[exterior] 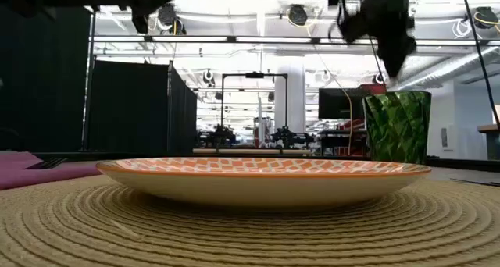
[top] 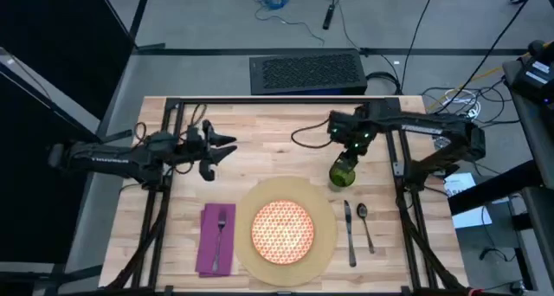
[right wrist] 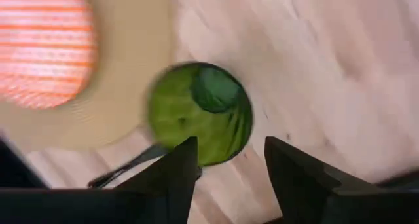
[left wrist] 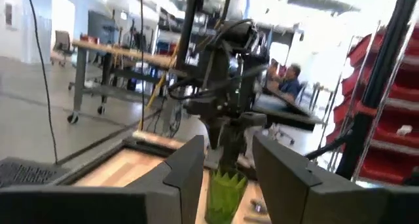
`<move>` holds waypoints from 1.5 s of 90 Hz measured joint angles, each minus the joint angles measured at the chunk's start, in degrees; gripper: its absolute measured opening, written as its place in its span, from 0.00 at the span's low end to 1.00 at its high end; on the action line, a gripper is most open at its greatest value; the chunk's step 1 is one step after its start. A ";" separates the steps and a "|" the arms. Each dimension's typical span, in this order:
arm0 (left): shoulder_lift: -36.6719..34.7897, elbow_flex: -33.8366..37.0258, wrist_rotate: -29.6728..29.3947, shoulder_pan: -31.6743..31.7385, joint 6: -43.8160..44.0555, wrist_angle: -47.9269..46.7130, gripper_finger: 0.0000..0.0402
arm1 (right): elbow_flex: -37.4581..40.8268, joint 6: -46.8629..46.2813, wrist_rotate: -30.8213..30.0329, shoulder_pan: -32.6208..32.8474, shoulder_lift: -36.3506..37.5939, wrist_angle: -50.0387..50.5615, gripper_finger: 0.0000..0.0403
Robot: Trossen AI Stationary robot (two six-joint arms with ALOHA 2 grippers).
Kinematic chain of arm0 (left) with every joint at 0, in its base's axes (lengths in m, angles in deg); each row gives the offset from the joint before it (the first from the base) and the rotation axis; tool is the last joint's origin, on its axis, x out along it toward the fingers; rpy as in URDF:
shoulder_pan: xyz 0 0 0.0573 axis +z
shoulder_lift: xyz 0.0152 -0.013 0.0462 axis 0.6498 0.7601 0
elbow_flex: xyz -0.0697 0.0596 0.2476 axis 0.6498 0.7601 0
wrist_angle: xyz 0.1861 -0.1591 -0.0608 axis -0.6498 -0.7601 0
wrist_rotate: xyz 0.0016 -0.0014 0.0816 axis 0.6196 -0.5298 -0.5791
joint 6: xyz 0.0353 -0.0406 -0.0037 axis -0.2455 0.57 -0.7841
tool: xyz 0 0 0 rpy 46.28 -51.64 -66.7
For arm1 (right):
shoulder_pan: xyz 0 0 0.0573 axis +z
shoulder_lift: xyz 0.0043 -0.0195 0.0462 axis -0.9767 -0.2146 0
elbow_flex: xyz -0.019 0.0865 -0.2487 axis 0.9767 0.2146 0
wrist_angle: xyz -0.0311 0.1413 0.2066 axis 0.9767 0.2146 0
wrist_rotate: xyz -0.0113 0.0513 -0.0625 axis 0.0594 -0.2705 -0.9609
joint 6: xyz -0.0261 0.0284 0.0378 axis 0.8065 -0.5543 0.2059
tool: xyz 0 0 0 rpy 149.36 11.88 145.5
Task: Set table place
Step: Return to Home Position
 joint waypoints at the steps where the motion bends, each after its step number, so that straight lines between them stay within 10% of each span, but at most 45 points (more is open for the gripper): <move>1: -0.63 0.00 0.00 -0.03 0.00 -0.17 0.29 | -0.44 0.24 -0.01 0.41 0.70 -0.15 0.41; 25: -19.43 0.38 -0.97 -4.03 -2.52 -14.02 0.29 | 6.07 -4.50 -10.97 19.21 28.87 -22.24 0.41; 41: -25.36 8.30 -6.41 -6.64 -4.74 -7.53 0.29 | 31.58 1.73 -25.33 33.56 50.92 -52.49 0.41; 56: -27.91 13.18 -9.11 -6.99 -3.35 -4.26 0.29 | 51.59 4.91 -22.40 38.08 62.97 -74.23 0.41; 81: -29.38 15.90 -13.08 -6.99 -3.03 -13.04 0.29 | 69.81 4.45 -22.33 40.89 73.10 -88.36 0.41; 135: -38.81 19.78 -24.69 -7.02 -0.33 -31.32 0.29 | 78.08 8.55 -22.59 41.13 77.14 -88.23 0.41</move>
